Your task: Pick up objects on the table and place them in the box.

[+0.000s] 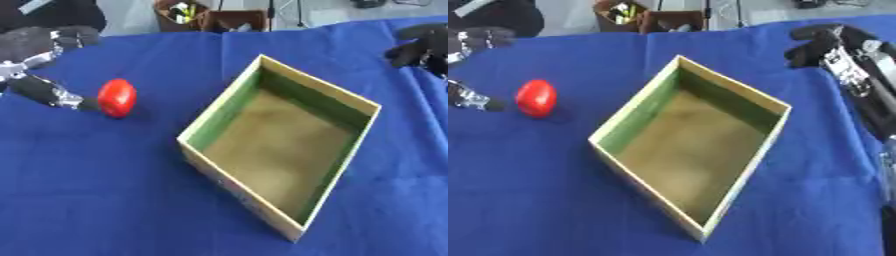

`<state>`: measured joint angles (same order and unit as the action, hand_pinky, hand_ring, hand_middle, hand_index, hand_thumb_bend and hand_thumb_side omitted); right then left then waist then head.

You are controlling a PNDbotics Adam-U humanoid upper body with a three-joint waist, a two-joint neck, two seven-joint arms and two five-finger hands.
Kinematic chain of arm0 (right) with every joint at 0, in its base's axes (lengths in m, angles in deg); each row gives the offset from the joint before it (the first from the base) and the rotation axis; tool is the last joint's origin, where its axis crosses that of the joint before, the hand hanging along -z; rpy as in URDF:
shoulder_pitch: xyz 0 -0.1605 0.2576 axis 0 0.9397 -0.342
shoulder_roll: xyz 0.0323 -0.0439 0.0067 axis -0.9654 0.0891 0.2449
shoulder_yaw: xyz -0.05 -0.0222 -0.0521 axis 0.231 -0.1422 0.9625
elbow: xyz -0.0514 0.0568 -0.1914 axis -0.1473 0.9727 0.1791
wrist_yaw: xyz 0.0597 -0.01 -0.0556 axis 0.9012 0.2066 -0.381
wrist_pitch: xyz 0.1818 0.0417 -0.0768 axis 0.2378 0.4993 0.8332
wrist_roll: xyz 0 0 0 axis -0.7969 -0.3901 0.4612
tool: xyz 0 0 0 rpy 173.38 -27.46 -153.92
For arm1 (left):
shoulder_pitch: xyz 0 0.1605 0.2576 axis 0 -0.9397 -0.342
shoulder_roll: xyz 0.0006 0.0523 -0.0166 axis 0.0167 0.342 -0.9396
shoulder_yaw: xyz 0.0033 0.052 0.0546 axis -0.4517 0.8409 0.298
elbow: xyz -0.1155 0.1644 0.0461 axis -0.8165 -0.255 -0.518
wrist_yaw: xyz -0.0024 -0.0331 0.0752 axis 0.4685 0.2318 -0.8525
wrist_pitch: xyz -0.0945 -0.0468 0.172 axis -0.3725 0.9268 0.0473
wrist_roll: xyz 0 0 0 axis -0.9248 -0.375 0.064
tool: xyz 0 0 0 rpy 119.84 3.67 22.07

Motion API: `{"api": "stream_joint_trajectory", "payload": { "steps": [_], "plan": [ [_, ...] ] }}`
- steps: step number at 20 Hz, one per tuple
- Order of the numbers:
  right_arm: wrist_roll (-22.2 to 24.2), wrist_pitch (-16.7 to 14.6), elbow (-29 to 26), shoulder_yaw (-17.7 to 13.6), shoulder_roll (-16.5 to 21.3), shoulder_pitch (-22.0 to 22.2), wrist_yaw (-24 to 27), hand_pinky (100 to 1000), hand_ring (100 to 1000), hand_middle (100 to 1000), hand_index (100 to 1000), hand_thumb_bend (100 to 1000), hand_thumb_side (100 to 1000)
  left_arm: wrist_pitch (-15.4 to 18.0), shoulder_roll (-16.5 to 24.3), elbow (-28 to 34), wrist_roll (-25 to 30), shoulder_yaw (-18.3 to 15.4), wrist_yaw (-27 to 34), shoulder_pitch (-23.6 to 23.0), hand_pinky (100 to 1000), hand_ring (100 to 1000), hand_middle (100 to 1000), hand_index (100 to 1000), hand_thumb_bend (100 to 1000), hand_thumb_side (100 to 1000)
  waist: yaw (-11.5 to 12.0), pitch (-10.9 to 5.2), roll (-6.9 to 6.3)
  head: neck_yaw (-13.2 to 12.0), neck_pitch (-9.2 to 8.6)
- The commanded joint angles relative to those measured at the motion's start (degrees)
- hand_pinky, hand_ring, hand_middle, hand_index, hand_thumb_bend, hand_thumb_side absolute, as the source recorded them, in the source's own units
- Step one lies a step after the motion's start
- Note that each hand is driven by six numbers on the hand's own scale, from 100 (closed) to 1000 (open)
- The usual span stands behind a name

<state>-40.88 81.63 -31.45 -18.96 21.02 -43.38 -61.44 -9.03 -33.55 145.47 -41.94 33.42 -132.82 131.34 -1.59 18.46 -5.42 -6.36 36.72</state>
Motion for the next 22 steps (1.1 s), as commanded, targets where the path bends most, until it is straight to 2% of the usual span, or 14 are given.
{"api": "stream_joint_trajectory", "payload": {
  "steps": [1,4,6,7,9,11,18,22],
  "plan": [
    [0.37,-0.17,-0.43,0.15,1.2,-0.72,-0.19,772,748,515,783,100,824,1.77,0.79,-1.75,3.21,-0.94,-3.21,1.91,775,891,976,1000,833,818,-0.11,-0.85,-0.03,-0.1,-0.7],
    [0.51,-0.22,-0.39,0.2,1.29,-0.81,-0.19,772,747,514,782,100,823,2.75,-0.2,-3.06,6.3,-1.12,-6.31,3.07,779,888,967,1000,781,761,-0.38,-0.6,-0.13,-0.2,-0.89],
    [0.66,-0.25,-0.34,0.25,1.36,-0.84,-0.2,772,747,512,781,100,822,3.22,-1.13,-3.44,8.37,-1.69,-8.37,3.8,765,871,952,1000,698,692,-0.57,-0.41,-0.19,-0.2,-1.01],
    [0.74,-0.27,-0.32,0.28,1.38,-0.85,-0.2,772,747,511,781,100,821,3.4,-1.66,-3.47,9.35,-2.18,-9.26,4.18,755,859,939,1000,626,630,-0.66,-0.31,-0.2,-0.19,-1.08],
    [0.97,-0.31,-0.27,0.4,1.41,-0.87,-0.17,772,747,511,780,100,821,3.38,-2.61,-3.42,11.36,-3.29,-9.94,4.96,742,848,928,1000,596,609,-0.83,-0.09,-0.24,-0.2,-1.25],
    [1.19,-0.34,-0.23,0.47,1.44,-0.92,-0.17,773,747,510,780,100,820,2.96,-3.33,-3.52,12.94,-4.19,-9.25,5.64,716,826,909,1000,528,561,-1.05,0.19,-0.32,-0.25,-1.43],
    [1.49,-0.47,-0.17,0.52,1.65,-1.32,-0.25,773,747,509,781,100,820,1.81,-4.35,-4.62,15.01,-4.74,-7.85,6.72,692,811,896,1000,446,507,-1.85,1.1,-0.49,-0.63,-1.98],
    [1.68,-0.55,-0.12,0.55,1.77,-1.52,-0.28,773,747,507,780,100,819,1.55,-4.29,-5.18,17.02,-4.44,-8.23,6.78,712,822,916,1000,464,529,-2.29,1.58,-0.63,-0.94,-2.22]
  ]
}}
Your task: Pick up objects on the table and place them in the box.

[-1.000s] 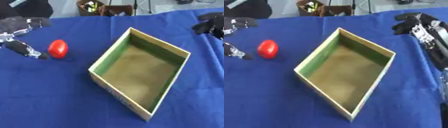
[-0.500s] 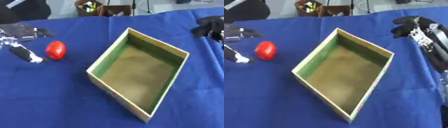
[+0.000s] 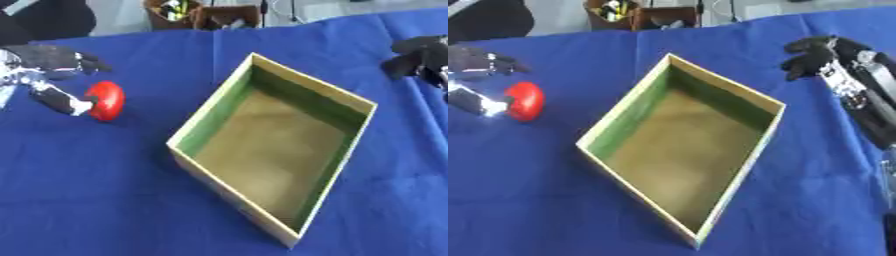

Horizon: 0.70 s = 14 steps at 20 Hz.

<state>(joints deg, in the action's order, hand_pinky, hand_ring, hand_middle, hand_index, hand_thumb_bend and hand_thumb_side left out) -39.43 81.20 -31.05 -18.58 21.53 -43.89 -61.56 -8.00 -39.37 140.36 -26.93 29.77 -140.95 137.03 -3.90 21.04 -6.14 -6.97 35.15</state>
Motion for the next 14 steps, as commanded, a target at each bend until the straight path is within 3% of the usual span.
{"api": "stream_joint_trajectory", "payload": {
  "steps": [1,6,14],
  "plan": [
    [0.24,-0.14,-0.51,0.17,1.31,-1.01,-0.17,773,747,507,780,100,819,0.41,1.62,-0.3,2.85,-0.72,-0.33,1.03,716,824,918,1000,474,536,-0.04,-0.93,0.04,-0.38,-0.66],
    [0.62,-0.13,-0.39,0.36,1.48,-0.86,-0.18,774,747,505,778,100,816,-0.03,1.88,-0.36,6.28,-1.0,-0.37,1.15,739,845,949,1000,552,590,-0.15,-0.61,-0.25,-0.46,-0.85],
    [1.11,-0.07,-0.24,0.59,1.63,-0.56,-0.07,774,746,501,776,100,812,-1.26,1.66,-0.43,6.9,-1.96,0.27,1.88,728,850,954,1000,524,603,-0.36,-0.39,-0.43,-0.63,-1.07]
  ]
}}
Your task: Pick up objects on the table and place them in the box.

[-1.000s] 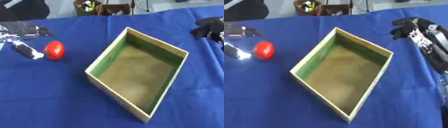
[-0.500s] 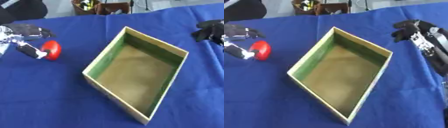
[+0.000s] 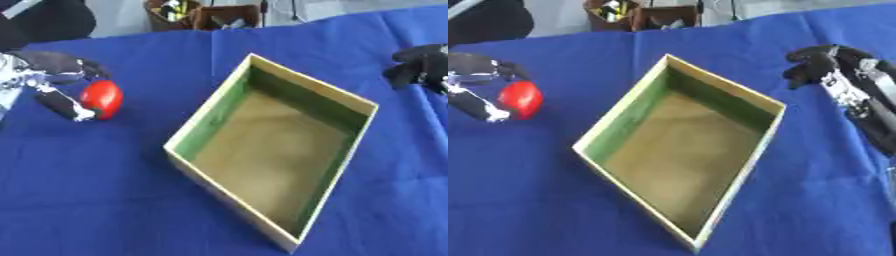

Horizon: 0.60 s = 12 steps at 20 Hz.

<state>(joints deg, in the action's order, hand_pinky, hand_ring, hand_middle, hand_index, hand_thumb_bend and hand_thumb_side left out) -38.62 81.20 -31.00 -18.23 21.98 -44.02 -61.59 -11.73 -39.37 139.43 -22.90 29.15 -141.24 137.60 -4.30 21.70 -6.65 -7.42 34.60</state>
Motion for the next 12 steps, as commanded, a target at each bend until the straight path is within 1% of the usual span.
{"api": "stream_joint_trajectory", "payload": {
  "steps": [1,6,12],
  "plan": [
    [0.42,-0.06,-0.26,0.32,1.19,-0.35,-0.02,774,746,501,776,100,812,2.29,1.67,0.51,2.83,-1.36,0.6,1.43,727,849,952,1000,521,600,0.06,-1.04,0.0,-0.22,-0.52],
    [0.9,-0.04,-0.33,0.51,1.15,-0.33,0.01,774,746,499,775,100,807,2.18,1.4,0.34,2.75,-1.19,0.12,1.68,699,832,948,1000,527,598,-0.15,-0.84,-0.15,-0.6,-1.05],
    [1.02,-0.07,-0.31,0.55,1.28,-0.56,0.05,774,745,497,773,100,804,2.41,1.27,-0.63,3.86,-0.71,-1.49,1.66,711,844,986,1000,583,627,-0.52,-0.36,-0.2,-0.81,-1.29]
  ]
}}
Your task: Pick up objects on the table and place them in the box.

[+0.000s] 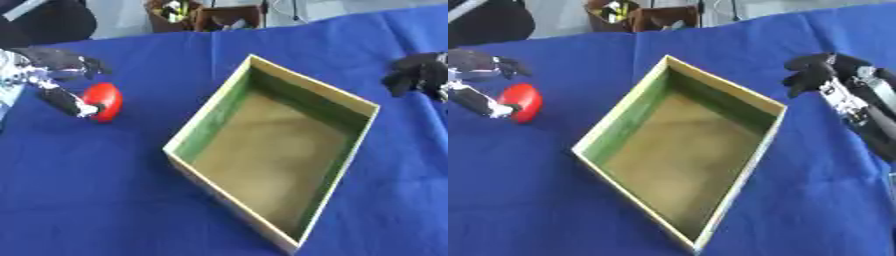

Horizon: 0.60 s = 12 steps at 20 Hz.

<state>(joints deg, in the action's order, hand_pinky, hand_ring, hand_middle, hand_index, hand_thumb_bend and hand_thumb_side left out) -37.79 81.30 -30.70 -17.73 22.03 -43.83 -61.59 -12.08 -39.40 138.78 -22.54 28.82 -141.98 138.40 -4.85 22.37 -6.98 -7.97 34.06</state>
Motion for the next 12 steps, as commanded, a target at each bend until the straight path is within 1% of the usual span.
{"api": "stream_joint_trajectory", "payload": {
  "steps": [1,6,8,12],
  "plan": [
    [0.19,-0.17,-0.58,0.05,1.27,-0.75,0.05,774,745,497,773,100,803,2.77,1.31,-0.11,3.93,-0.36,-0.94,0.85,715,847,991,1000,598,636,0.01,-0.95,0.11,-0.27,-0.75],
    [0.17,-0.06,-0.57,0.04,1.39,-0.67,0.06,773,742,494,770,100,796,2.75,1.33,-0.18,5.4,-0.2,-1.19,0.78,723,850,999,1000,665,677,-0.03,-0.65,-0.06,-0.21,-0.8],
    [0.18,-0.03,-0.6,0.03,1.41,-0.67,0.06,773,741,493,769,100,794,2.71,1.34,-0.2,5.66,-0.14,-1.4,0.73,724,850,999,1000,675,679,-0.11,-0.57,-0.12,-0.28,-0.93],
    [0.17,0.03,-0.63,0.04,1.44,-0.68,0.07,774,740,491,768,100,792,2.74,1.16,-0.48,5.53,-0.13,-1.92,0.74,698,834,990,1000,659,671,-0.38,-0.39,-0.25,-0.39,-1.19]
  ]
}}
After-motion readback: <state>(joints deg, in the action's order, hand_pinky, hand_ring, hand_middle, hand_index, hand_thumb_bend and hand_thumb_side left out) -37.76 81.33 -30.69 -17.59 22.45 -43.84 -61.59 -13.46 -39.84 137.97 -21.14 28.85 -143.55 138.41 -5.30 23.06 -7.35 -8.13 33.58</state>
